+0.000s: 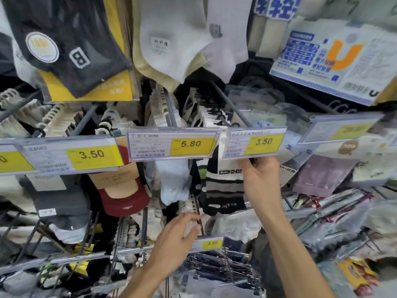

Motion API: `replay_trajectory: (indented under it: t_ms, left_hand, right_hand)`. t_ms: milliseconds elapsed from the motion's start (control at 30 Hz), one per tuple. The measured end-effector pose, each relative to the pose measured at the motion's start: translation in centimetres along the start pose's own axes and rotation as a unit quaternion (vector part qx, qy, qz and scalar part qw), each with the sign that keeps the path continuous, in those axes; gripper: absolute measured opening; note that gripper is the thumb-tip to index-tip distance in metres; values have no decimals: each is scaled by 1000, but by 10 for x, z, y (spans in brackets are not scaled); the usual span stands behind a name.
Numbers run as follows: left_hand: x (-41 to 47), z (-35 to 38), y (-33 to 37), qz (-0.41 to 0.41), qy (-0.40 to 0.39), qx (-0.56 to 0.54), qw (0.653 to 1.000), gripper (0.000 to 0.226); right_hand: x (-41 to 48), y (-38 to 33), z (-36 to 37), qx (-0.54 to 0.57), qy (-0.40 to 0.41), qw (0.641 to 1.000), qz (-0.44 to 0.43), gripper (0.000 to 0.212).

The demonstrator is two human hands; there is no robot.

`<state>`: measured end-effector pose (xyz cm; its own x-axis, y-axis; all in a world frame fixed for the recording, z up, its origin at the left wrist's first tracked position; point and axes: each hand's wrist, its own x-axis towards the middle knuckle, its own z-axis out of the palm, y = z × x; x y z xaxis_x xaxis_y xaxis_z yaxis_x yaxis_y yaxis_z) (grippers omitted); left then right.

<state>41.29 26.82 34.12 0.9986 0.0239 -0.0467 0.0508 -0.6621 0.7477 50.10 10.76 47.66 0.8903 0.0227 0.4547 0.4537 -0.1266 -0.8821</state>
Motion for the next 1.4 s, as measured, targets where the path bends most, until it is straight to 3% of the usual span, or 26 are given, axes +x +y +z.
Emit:
replay_trajectory:
  t_ms: [367,567,667,767,833,900,967,1100,1233,1400]
  left_hand:
    - [-1,8,-12,36,11,105,994,27]
    - [-1,13,-17,55,31,91,994,33]
    - [-3,15,-15,57,54,49,996,29]
    - [-15,20,-8,146,126,39,980,22]
    - [-30,35,1,213,119,28,969,24]
    - [-50,66,9,228,26,11,973,27]
    - [-77,112,12,211,-127,17,969,26]
    - [-148,207,-1,165,-408,75,895,28]
    - [-212,280,-15,168,-533,140,818,27]
    - [-267,371,-24,142,-650,191,722,22]
  right_hand:
    - [13,6,16,12,-3,998,-67,49]
    - [-19,15,15,-80,79,994,6,32]
    - [-74,30,6,-124,90,988,18,42]
    - [-149,46,-5,-151,40,983,99,42]
    - [-204,54,-9,-152,18,975,160,46]
    - [-260,59,-13,-137,-8,960,246,48]
    - [-317,64,-20,-123,-20,931,343,49]
    - [-418,71,-51,-145,3,847,511,41]
    - [-506,77,-98,-125,64,799,585,20]
    - [-613,99,-162,-80,186,722,661,30]
